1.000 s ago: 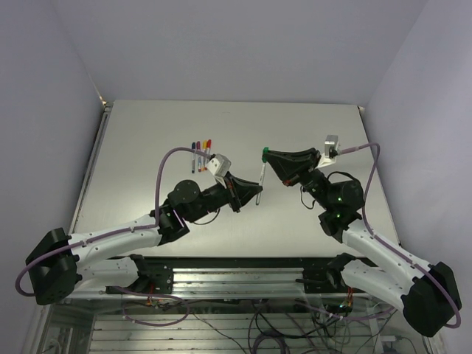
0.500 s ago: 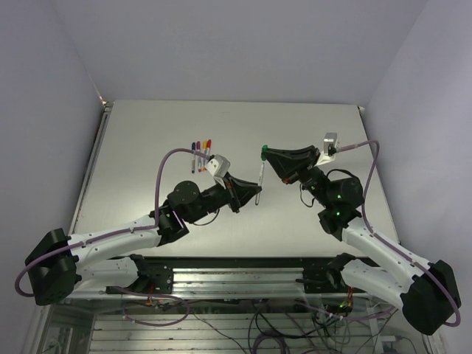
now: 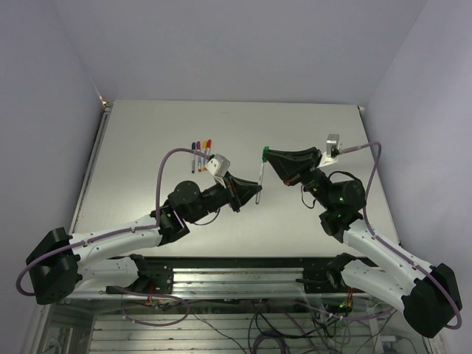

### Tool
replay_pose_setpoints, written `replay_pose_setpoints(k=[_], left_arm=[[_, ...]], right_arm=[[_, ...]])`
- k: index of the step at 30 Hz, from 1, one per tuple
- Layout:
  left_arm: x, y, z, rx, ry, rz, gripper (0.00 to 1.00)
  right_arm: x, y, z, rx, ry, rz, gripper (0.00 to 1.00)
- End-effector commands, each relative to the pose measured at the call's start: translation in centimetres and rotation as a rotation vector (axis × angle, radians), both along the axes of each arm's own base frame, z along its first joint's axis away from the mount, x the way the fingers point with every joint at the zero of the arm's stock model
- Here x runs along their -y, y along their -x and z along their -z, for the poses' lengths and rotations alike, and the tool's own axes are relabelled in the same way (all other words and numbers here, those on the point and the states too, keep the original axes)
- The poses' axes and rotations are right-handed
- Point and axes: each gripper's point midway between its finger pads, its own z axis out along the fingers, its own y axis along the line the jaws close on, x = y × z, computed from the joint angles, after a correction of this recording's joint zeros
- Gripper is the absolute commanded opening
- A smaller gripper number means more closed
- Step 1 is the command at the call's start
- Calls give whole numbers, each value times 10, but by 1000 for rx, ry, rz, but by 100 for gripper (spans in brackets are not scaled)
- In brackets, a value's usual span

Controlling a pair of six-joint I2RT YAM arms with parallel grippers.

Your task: Insert the pens into the pen caps

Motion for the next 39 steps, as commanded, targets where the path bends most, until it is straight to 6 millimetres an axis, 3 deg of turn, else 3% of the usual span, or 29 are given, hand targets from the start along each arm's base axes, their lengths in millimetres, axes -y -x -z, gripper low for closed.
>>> replay_pose_setpoints(k=[1, 30, 39], left_arm=[[0, 0, -15, 26, 45, -10, 7], [-4, 0, -24, 45, 72, -19, 7], [-2, 2, -21, 46, 64, -5, 7]], right_arm=[[-2, 5, 0, 10, -15, -22, 0], [-3, 2, 17, -27, 4, -11, 0], [-4, -3, 12, -3, 10, 8, 0]])
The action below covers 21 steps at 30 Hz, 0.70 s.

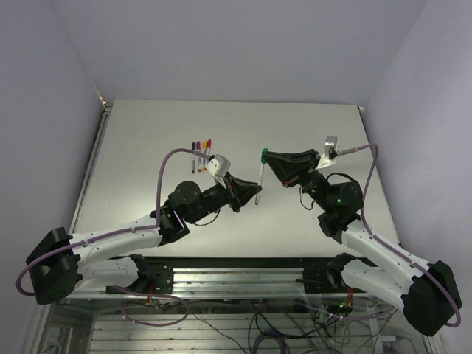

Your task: Insert the pens into the pen caps

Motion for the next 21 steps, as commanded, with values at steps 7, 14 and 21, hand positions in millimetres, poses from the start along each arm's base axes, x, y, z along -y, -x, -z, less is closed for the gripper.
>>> replay_pose_setpoints(k=[7, 14, 21], left_arm=[[-6, 2, -23, 50, 64, -13, 7], [-5, 1, -23, 52, 62, -13, 7], [-1, 3, -13, 35, 42, 5, 7]], right_arm=[[-4, -5, -6, 31, 11, 11, 0], [-1, -4, -4, 29, 14, 20, 0], [-2, -8, -15, 56, 22, 39, 0]])
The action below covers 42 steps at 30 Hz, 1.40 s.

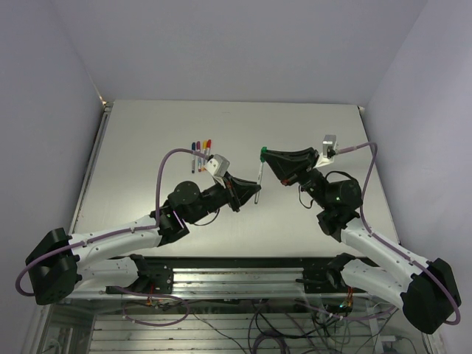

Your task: Insert the pens into the pen caps

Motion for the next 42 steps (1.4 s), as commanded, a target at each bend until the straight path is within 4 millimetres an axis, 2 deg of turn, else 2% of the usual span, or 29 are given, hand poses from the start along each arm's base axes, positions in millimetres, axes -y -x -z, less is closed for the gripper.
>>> replay_pose_setpoints(k=[1, 8, 14, 23, 42], left_arm=[[0, 4, -12, 35, 39, 15, 7], [-2, 2, -8, 29, 34, 0, 7], [-2, -1, -9, 34, 38, -17, 7], [-1, -1, -21, 82, 70, -11, 7], [1, -3, -20, 83, 65, -13, 7]], right_arm=[[0, -3, -17, 45, 4, 23, 0], [1, 3, -30, 68, -15, 7, 0], [1, 8, -25, 50, -20, -17, 0], [-2, 7, -12, 17, -21, -30, 0], [-3, 10, -6, 3, -29, -42, 0]])
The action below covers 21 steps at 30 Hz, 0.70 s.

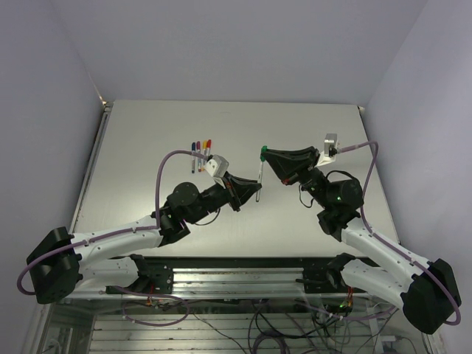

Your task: Insert the pens into the pen caps

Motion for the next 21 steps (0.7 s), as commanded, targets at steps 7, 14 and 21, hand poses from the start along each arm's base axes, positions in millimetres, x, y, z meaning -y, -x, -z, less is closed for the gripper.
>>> replay_pose_setpoints(k=[7, 14, 21], left_arm=[[-1, -1, -13, 39, 41, -10, 7], [-3, -2, -15, 43, 45, -22, 7], [-9, -3, -23, 60, 66, -45, 7]], right_arm=[[-2, 7, 3, 6, -5, -20, 0], [-3, 7, 5, -1, -1, -25, 0], [-4, 9, 12, -20, 15, -32, 0]])
